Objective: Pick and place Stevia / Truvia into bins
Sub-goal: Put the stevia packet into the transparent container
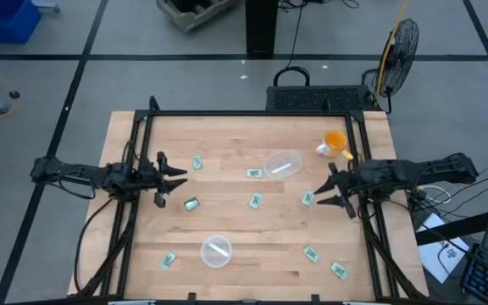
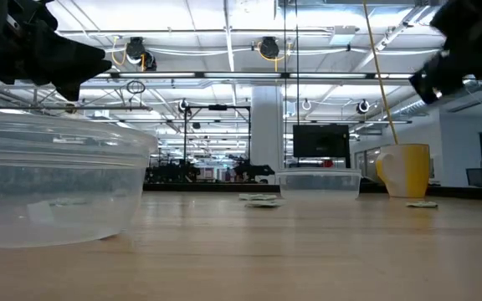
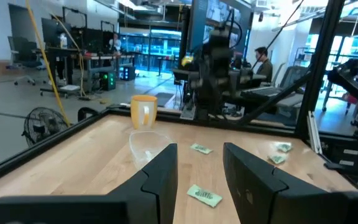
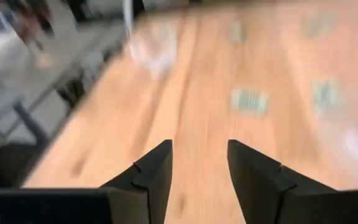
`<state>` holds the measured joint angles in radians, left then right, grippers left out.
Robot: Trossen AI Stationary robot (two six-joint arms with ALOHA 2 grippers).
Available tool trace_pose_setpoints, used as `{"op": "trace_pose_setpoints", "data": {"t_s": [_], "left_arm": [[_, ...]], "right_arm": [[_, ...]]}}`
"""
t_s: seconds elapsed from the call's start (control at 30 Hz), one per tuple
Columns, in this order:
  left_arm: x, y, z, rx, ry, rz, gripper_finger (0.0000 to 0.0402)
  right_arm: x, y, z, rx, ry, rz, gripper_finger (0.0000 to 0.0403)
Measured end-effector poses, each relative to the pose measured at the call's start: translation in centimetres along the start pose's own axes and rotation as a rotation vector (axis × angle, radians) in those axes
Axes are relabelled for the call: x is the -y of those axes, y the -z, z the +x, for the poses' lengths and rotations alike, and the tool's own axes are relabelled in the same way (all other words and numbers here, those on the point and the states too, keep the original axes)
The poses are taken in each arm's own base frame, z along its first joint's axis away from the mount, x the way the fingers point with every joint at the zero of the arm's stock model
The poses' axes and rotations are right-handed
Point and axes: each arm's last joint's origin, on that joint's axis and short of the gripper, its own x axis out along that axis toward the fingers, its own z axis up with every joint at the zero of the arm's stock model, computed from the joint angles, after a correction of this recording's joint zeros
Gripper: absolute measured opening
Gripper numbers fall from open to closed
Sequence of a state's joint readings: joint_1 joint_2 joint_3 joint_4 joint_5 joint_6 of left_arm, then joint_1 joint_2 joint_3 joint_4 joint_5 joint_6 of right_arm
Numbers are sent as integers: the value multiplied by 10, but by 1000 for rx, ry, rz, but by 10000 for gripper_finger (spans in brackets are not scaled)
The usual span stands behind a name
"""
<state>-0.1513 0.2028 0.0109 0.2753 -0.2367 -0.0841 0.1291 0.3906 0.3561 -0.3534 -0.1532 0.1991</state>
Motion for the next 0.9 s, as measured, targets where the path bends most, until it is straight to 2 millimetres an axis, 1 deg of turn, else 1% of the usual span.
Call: {"op": "trace_pose_setpoints", "data": {"t_s": [0.1, 0.27, 0.3, 0.47, 0.5, 0.63, 0.77, 0.9], "left_arm": [[0, -2, 0, 20, 2, -4, 134], [0, -2, 0, 22, 2, -5, 134], [0, -2, 0, 22, 2, -5, 134], [0, -3, 0, 29, 2, -7, 134], [0, -3, 0, 29, 2, -7, 134], [0, -3, 0, 29, 2, -7, 134], [0, -3, 0, 28, 2, -6, 134], [0, -3, 0, 28, 2, -6, 134]], "right_arm": [[5, 22, 13, -127, 23, 44, 150], [15, 47, 29, -144, 104, 31, 145], [16, 50, 31, -138, 118, 27, 145], [19, 56, 34, -122, 164, -4, 144], [20, 58, 35, -131, 165, -12, 144], [20, 64, 40, -77, 140, -57, 144], [15, 60, 43, -20, 99, -95, 144], [14, 65, 45, -69, 117, -68, 144]]}}
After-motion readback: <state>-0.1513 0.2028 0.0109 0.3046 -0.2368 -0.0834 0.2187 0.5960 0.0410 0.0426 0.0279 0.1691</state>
